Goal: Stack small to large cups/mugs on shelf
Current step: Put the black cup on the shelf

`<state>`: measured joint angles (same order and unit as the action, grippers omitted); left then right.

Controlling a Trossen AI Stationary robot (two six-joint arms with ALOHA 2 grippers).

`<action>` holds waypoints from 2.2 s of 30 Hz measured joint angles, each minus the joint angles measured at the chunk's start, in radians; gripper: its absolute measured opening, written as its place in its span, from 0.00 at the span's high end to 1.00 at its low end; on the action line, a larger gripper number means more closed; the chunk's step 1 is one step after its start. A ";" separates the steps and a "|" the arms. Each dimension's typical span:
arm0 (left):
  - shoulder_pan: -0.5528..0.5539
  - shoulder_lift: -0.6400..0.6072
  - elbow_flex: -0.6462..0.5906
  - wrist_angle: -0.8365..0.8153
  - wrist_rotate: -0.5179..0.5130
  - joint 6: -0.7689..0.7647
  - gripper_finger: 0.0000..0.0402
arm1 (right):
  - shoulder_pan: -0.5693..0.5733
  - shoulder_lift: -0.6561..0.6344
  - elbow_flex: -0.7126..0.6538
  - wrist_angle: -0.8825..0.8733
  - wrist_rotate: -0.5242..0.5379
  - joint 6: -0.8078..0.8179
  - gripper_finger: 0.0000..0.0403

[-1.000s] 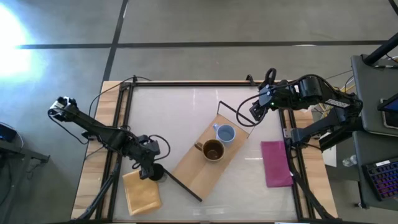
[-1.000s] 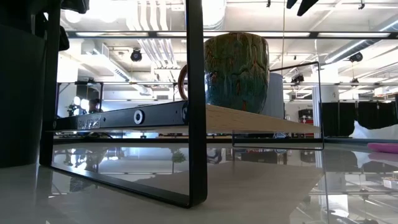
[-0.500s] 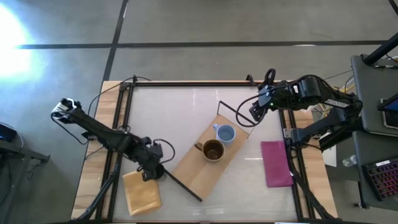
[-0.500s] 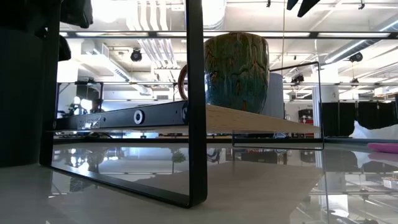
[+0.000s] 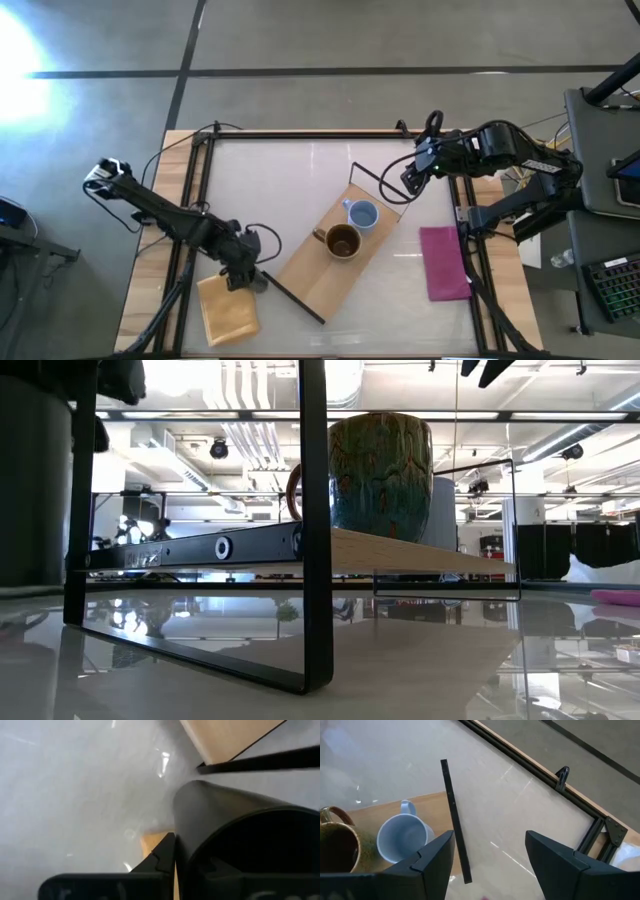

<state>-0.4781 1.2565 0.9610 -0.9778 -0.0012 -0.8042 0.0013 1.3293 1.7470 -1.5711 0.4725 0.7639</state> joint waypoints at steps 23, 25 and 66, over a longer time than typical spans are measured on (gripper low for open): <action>0.293 0.118 0.593 -0.443 -0.264 0.105 1.00 | 0.001 0.031 -0.001 0.000 -0.005 0.063 0.41; 0.298 0.186 0.666 -0.446 -0.255 0.130 1.00 | 0.001 0.040 -0.001 0.000 -0.008 0.063 0.41; 0.182 0.683 0.961 -0.369 -0.021 -0.054 1.00 | 0.021 0.043 -0.036 0.001 -0.054 -0.009 0.41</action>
<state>-0.2966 1.9396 1.9217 -1.3464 -0.0220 -0.8581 0.0220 1.3721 1.7107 -1.5704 0.4187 0.7551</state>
